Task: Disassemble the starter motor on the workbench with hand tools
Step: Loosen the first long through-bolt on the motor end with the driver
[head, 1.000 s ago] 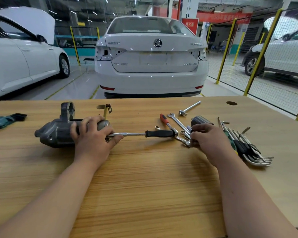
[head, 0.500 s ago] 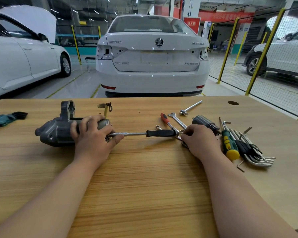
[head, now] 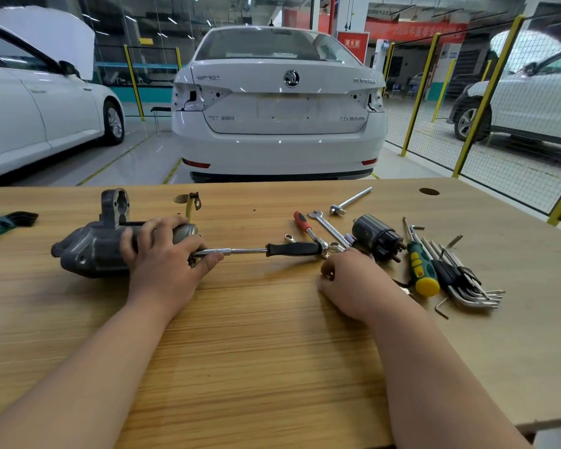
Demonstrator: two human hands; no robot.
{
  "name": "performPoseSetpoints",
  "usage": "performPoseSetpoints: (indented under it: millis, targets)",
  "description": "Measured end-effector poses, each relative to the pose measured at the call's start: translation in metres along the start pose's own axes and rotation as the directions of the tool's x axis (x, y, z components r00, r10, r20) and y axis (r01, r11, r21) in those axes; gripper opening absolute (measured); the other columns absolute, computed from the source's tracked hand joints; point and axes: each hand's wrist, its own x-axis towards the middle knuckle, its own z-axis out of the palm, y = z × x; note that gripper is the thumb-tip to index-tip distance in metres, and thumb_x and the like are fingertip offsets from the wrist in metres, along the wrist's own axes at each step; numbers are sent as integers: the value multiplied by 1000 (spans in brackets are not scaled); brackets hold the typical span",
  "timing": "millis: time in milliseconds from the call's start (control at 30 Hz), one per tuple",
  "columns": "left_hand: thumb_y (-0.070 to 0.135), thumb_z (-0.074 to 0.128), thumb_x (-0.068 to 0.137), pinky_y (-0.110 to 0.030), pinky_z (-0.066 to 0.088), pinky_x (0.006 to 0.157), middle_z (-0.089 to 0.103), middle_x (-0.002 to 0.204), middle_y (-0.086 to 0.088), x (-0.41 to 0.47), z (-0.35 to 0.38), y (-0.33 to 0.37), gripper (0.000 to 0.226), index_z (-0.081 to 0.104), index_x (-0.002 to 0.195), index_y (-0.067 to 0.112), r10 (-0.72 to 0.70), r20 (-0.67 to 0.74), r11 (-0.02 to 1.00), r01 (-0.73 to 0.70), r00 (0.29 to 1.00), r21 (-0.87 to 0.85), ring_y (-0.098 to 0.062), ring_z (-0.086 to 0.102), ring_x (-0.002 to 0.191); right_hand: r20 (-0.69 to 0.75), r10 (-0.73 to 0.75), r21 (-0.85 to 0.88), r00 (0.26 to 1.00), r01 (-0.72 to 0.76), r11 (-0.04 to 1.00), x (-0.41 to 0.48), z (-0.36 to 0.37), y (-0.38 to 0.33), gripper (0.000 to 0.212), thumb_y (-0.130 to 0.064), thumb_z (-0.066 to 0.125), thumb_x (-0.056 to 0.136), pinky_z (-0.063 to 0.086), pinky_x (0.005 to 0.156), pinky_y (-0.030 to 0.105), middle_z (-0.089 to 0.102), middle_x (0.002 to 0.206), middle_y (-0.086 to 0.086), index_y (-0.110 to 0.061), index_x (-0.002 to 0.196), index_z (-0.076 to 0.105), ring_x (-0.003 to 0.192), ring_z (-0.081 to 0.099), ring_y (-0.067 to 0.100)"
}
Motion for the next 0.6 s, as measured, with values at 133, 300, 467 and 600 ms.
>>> performPoseSetpoints:
  millis: [133, 300, 467, 600]
  targets:
    - [69, 40, 79, -50, 5, 110, 45, 134, -5, 1, 1, 0, 45, 69, 86, 35, 1, 2, 1000, -1, 1000, 7, -27, 22, 130, 25, 58, 3, 998, -58, 998, 4, -5, -1, 33, -15, 55, 97, 49, 90, 29, 60, 124, 5, -16, 130, 60, 109, 57, 20]
    - [69, 40, 79, -51, 5, 110, 45, 134, -5, 1, 1, 0, 45, 69, 87, 35, 0, 4, 1000, 0, 1000, 10, -28, 23, 130, -155, 75, 319, 985, -22, 947, -1, -9, 12, 29, -14, 56, 97, 50, 82, 25, 65, 117, 1, -20, 125, 64, 100, 59, 15]
    - [70, 37, 78, -50, 4, 109, 45, 135, -6, 1, 0, 0, 50, 69, 89, 34, -6, 9, 1000, 6, 1000, 5, -29, 23, 130, -413, 62, 332, 909, 87, 939, -16, -23, 32, 21, -12, 56, 92, 34, 53, 18, 63, 91, -5, -21, 103, 72, 72, 53, 3]
    - [69, 44, 80, -51, 4, 110, 43, 136, -5, -1, -4, 3, 44, 69, 90, 34, -13, 27, 1000, 13, 1000, -7, -28, 21, 130, -317, -33, 80, 948, 62, 995, -21, -21, 35, 26, -10, 51, 96, 43, 73, 28, 59, 117, 1, -17, 116, 66, 91, 54, 17]
